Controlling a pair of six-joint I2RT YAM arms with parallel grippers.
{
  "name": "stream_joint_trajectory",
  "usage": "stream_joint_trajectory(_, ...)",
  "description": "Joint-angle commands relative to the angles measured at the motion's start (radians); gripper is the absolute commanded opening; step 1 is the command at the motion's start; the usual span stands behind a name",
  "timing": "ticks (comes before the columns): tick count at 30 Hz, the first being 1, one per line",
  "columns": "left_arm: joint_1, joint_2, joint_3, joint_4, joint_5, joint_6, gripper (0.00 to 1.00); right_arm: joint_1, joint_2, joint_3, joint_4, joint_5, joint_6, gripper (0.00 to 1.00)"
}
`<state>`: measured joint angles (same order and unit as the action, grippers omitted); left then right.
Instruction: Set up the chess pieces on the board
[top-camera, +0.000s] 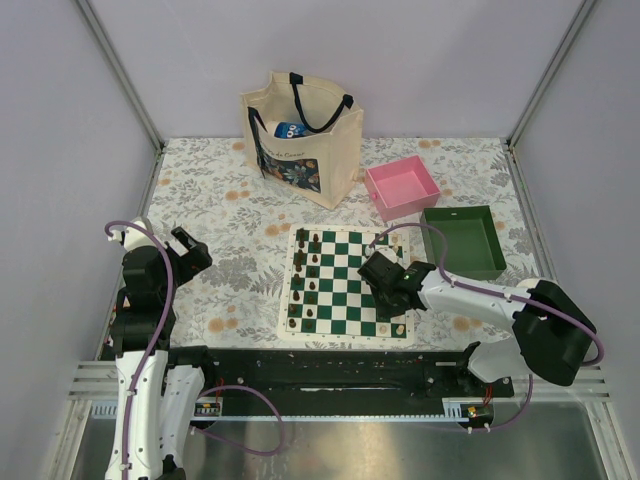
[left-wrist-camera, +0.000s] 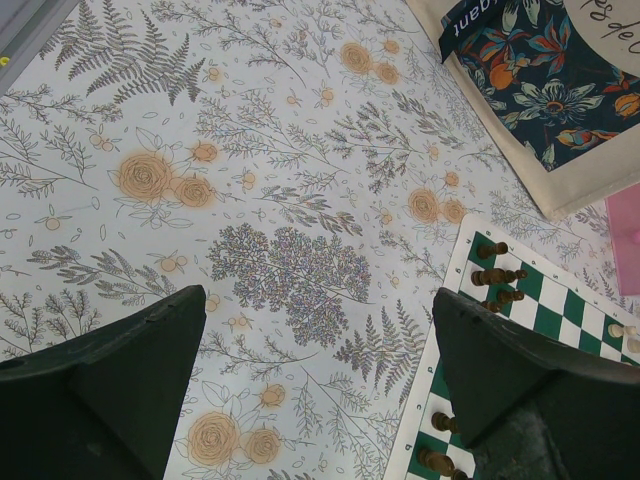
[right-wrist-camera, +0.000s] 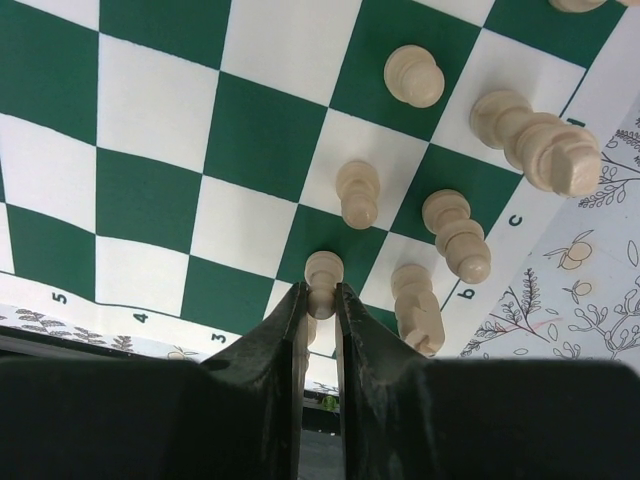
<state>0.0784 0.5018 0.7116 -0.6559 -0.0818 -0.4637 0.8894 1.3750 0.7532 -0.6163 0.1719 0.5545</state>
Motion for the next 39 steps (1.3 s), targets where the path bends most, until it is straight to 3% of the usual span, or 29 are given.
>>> stream_joint_trajectory(1, 0.004, 0.001, 0.003, 0.050, 0.013, 0.000, 0.99, 0.008, 0.012, 0.023, 0.012, 0.008, -0.005, 0.24)
stream_joint_trajectory(7, 0.003, 0.003, 0.002, 0.050, 0.017, 0.000, 0.99, 0.008, -0.011, 0.025, 0.010, 0.008, -0.002, 0.32)
stream_joint_trajectory(11, 0.006, -0.006, 0.003, 0.048, 0.011, 0.000, 0.99, 0.008, -0.059, 0.043, 0.013, -0.018, -0.021, 0.48)
stream_joint_trajectory(18, 0.003, -0.009, 0.002, 0.050, 0.007, 0.000, 0.99, 0.008, -0.210, 0.104, -0.005, 0.014, -0.062, 0.60)
stream_joint_trajectory(22, 0.004, -0.011, 0.003, 0.049, 0.002, -0.001, 0.99, 0.008, -0.350, 0.115, -0.005, 0.209, -0.070, 0.77)
stream_joint_trajectory(24, 0.004, -0.012, 0.002, 0.050, -0.006, -0.004, 0.99, 0.008, -0.414, 0.100, -0.005, 0.378, -0.062, 0.96)
stream_joint_trajectory(27, 0.006, -0.006, 0.003, 0.050, -0.007, -0.007, 0.99, -0.004, -0.479, 0.069, 0.004, 0.622, -0.035, 0.99)
stream_joint_trajectory(29, 0.004, 0.000, 0.003, 0.049, -0.006, -0.007, 0.99, -0.081, -0.494, 0.060, 0.006, 0.687, -0.027, 1.00)
stream_joint_trajectory(35, 0.004, 0.024, 0.018, 0.033, -0.033, -0.027, 0.99, -0.493, -0.450, 0.087, 0.021, 0.373, -0.018, 0.99)
stream_joint_trajectory(39, 0.004, 0.030, 0.026, 0.027, -0.082, -0.056, 0.99, -0.615, -0.455, 0.077, 0.119, 0.259, -0.021, 0.99)
